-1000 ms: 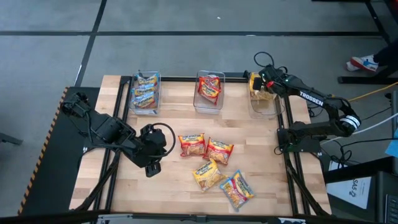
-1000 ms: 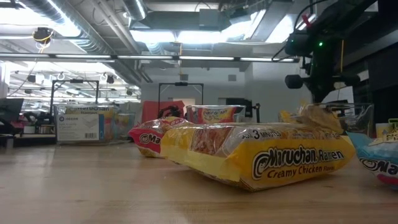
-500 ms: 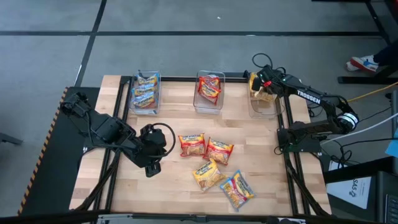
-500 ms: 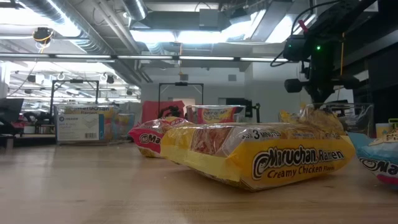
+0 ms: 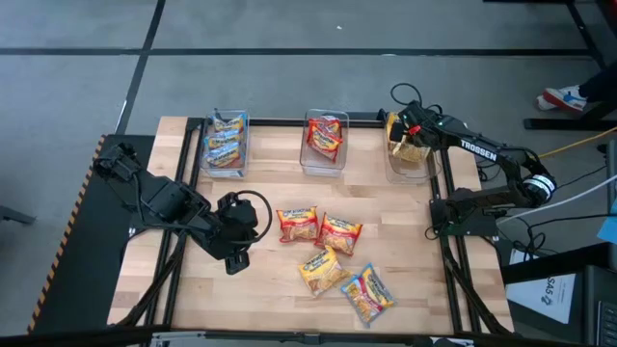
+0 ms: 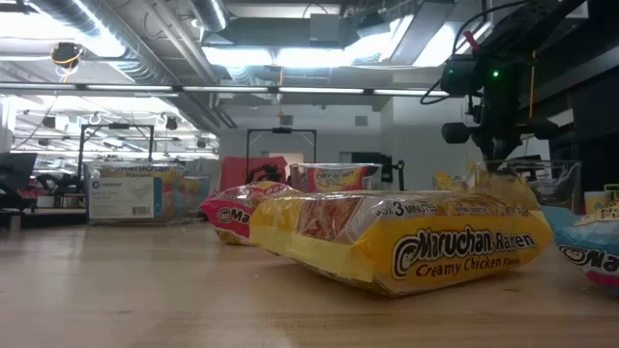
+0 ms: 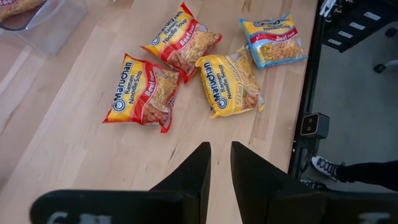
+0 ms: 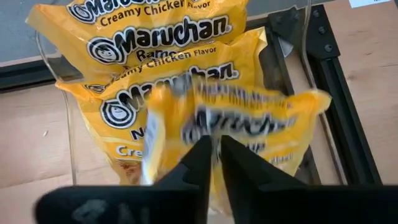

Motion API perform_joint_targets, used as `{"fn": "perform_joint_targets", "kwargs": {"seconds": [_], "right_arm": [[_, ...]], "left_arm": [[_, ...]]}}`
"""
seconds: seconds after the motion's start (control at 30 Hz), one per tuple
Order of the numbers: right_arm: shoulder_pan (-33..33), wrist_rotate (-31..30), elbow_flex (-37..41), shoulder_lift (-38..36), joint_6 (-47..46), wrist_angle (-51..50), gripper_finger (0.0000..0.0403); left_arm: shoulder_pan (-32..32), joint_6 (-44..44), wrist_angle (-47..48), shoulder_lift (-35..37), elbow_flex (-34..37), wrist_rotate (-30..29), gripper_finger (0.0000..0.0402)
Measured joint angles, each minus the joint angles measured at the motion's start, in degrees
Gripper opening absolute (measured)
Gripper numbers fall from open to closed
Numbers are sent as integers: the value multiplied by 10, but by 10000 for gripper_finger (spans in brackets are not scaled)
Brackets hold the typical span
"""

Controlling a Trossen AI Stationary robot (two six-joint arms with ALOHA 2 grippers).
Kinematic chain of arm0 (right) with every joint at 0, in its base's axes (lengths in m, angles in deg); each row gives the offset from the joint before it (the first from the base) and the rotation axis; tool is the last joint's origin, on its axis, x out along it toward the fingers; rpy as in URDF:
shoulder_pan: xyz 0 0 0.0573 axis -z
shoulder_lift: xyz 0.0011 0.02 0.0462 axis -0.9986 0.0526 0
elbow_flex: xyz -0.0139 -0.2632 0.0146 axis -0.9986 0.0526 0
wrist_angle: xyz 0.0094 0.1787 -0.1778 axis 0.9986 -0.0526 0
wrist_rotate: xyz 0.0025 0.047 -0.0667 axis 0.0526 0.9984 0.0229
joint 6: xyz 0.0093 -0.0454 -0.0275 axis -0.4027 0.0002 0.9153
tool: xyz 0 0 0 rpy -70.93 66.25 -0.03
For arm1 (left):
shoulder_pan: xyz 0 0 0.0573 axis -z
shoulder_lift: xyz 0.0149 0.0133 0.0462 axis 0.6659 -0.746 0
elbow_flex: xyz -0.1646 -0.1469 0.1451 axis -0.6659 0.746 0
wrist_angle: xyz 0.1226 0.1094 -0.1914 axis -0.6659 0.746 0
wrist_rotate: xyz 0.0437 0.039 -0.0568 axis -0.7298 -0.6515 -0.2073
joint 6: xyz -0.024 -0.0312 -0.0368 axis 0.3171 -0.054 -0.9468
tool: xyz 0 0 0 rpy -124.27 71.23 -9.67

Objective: Sort Maruchan noodles
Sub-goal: Put the yellow noodle pack in the right transparent basket, then put the red noodle pack in the middle transparent basket

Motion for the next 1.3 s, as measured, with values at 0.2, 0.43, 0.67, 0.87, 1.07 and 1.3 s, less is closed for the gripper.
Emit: {"fn": "perform_joint_targets", "kwargs": {"seconds": [0.2,0.43,0.67,0.87,1.07,1.3], "right_arm": [[0,0,0,0,-8,6,91],[0,4,0,-1,-12,12,107],[-8,214,0,-20,31,180,108],[-73,494,0,-28,32,244,108],[-262,564,0,-28,31,204,108],[-514,380,0,-25,-72,207,108]], "left_arm": [[0,0,0,0,0,4,57],[0,1,0,0,0,4,57],[0,0,0,0,0,3,57],[0,0,0,0,0,2,57],[0,-3,0,0,0,1,57],[0,-16,0,0,0,2,57]]}}
